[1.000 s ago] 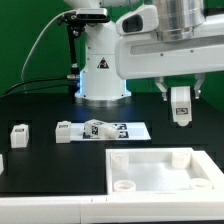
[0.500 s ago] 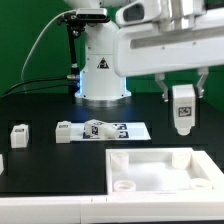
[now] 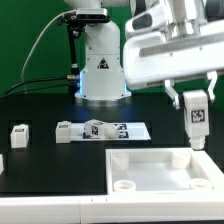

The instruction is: Assemble square table

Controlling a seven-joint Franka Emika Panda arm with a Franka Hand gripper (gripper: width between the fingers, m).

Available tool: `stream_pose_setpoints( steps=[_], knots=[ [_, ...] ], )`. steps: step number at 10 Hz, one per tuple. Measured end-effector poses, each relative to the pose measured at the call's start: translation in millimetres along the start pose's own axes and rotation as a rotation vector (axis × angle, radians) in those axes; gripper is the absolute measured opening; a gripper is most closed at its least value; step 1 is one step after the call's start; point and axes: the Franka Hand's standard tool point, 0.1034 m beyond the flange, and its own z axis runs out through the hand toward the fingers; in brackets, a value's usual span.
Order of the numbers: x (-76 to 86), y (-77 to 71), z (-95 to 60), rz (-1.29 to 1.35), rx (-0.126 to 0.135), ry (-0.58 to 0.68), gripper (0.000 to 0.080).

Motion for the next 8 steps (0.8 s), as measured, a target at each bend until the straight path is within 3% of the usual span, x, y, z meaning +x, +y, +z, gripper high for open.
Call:
stream_pose_setpoints(
  steps=[2,6,8],
  knots=[
    [34.9,18.9,4.4,-0.129,-0.027,0.025,0.0284],
    [32.4,18.1,9.6,-0.129,-0.027,-0.002,0.0284],
    [39.1,6.8,15.9,-0.122,-0.018,-0.044,0.0284]
  ],
)
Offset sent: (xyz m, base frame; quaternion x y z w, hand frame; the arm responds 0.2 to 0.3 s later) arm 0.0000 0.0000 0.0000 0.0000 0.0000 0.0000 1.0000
